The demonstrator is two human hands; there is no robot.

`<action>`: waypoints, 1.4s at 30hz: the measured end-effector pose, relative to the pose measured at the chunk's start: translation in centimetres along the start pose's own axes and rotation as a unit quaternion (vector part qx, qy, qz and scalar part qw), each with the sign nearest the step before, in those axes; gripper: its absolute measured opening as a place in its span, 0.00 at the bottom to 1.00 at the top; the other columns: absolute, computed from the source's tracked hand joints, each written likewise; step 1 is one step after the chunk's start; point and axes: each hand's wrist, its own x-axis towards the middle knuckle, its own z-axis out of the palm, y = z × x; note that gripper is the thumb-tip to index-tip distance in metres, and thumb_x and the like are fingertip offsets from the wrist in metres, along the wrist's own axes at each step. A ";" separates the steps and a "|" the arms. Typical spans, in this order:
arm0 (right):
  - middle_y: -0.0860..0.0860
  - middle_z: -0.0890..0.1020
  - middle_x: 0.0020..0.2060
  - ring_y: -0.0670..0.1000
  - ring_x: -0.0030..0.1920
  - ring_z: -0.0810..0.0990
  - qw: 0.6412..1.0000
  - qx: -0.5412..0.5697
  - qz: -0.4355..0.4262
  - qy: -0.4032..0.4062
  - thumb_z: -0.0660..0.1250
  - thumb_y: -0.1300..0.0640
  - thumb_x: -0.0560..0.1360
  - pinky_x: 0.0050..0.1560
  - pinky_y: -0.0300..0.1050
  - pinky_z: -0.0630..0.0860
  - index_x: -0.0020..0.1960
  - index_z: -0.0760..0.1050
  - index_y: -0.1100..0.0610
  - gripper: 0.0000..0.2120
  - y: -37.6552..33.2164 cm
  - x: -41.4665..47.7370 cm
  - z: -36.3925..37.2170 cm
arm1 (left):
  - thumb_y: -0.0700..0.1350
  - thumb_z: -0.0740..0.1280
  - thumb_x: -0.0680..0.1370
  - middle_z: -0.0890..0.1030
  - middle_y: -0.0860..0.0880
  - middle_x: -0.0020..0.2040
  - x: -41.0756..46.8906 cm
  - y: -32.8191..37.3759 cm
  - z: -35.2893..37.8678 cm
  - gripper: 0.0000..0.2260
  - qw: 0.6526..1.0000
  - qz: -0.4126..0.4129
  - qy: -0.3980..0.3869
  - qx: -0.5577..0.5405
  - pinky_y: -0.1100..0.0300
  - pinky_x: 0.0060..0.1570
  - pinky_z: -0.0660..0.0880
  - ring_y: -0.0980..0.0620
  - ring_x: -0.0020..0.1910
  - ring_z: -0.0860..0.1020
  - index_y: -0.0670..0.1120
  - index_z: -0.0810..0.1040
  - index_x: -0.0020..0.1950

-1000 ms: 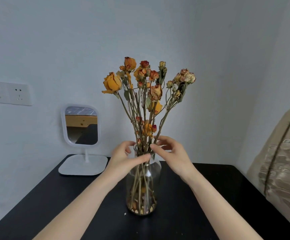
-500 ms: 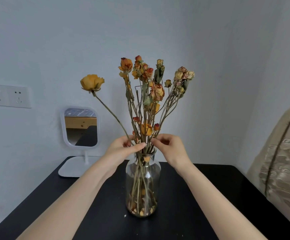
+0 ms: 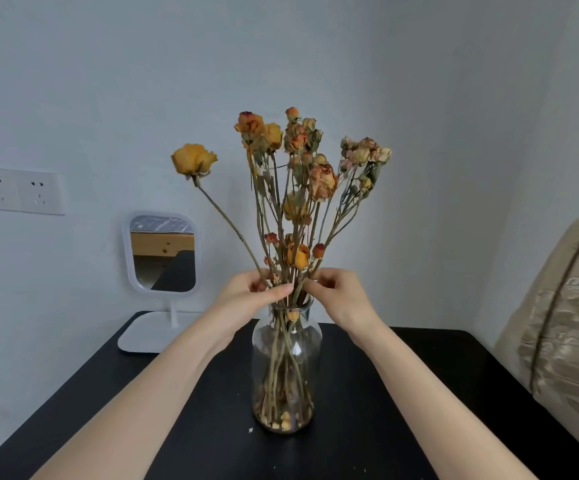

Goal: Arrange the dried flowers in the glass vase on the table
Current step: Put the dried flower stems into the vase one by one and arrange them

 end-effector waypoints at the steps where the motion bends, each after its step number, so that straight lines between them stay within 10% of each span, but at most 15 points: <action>1: 0.45 0.70 0.24 0.42 0.24 0.67 1.000 0.013 -0.006 0.008 0.65 0.57 0.76 0.27 0.31 0.64 0.32 0.75 0.51 0.14 0.0 0.0 0.0 | 0.51 0.71 0.72 0.83 0.51 0.53 0.0 0.1 0.0 0.15 1.000 0.004 0.001 -0.005 0.69 0.46 0.66 0.55 0.56 0.77 0.49 0.80 0.57; 7: 0.44 0.72 0.27 0.40 0.28 0.70 0.998 0.064 0.011 -0.014 0.66 0.56 0.75 0.29 0.29 0.67 0.52 0.78 0.54 0.06 1.2 -0.9 0.0 | 0.54 0.74 0.67 0.77 0.45 0.54 -0.4 -1.7 -0.5 0.27 0.999 -0.010 0.015 0.032 0.60 0.55 0.72 0.51 0.54 0.75 0.52 0.73 0.65; 11: 0.49 0.77 0.50 0.44 0.50 0.75 0.994 0.065 0.048 -0.069 0.62 0.52 0.76 0.46 0.32 0.71 0.64 0.70 0.52 0.16 2.4 -1.8 -0.1 | 0.60 0.75 0.57 0.73 0.55 0.62 -1.5 -3.6 -0.5 0.38 0.998 -0.045 -0.037 0.035 0.59 0.59 0.67 0.55 0.61 0.71 0.57 0.67 0.66; 20: 0.45 0.74 0.59 0.42 0.58 0.71 0.992 0.024 0.027 -0.121 0.70 0.48 0.71 0.50 0.31 0.66 0.57 0.71 0.46 0.16 4.1 -2.7 1.4 | 0.51 0.80 0.58 0.65 0.52 0.72 -2.8 -7.2 1.0 0.54 0.992 -0.080 -0.099 -0.008 0.49 0.70 0.64 0.52 0.70 0.65 0.56 0.50 0.75; 26: 0.45 0.76 0.62 0.44 0.63 0.71 0.988 0.069 0.034 -0.130 0.72 0.48 0.69 0.61 0.40 0.68 0.64 0.70 0.49 0.25 4.7 -2.4 2.3 | 0.50 0.80 0.59 0.66 0.64 0.64 -3.6 -10.2 2.1 0.51 0.993 -0.056 -0.105 -0.009 0.62 0.63 0.68 0.64 0.64 0.67 0.59 0.51 0.72; 36: 0.31 0.79 0.47 0.31 0.50 0.75 0.988 0.107 0.015 -0.114 0.72 0.48 0.69 0.42 0.23 0.70 0.53 0.73 0.40 0.14 5.4 0.6 2.2 | 0.51 0.81 0.57 0.72 0.62 0.59 -0.3 -10.0 1.7 0.38 0.996 -0.049 -0.073 0.007 0.68 0.52 0.71 0.64 0.58 0.72 0.67 0.61 0.58; 42: 0.46 0.79 0.56 0.47 0.59 0.75 0.991 0.114 0.004 -0.070 0.73 0.49 0.69 0.62 0.48 0.71 0.59 0.75 0.51 0.21 5.5 5.0 1.9 | 0.46 0.81 0.60 0.73 0.60 0.60 4.3 -8.4 1.5 0.44 0.995 -0.059 -0.077 -0.014 0.57 0.62 0.69 0.60 0.60 0.71 0.58 0.58 0.68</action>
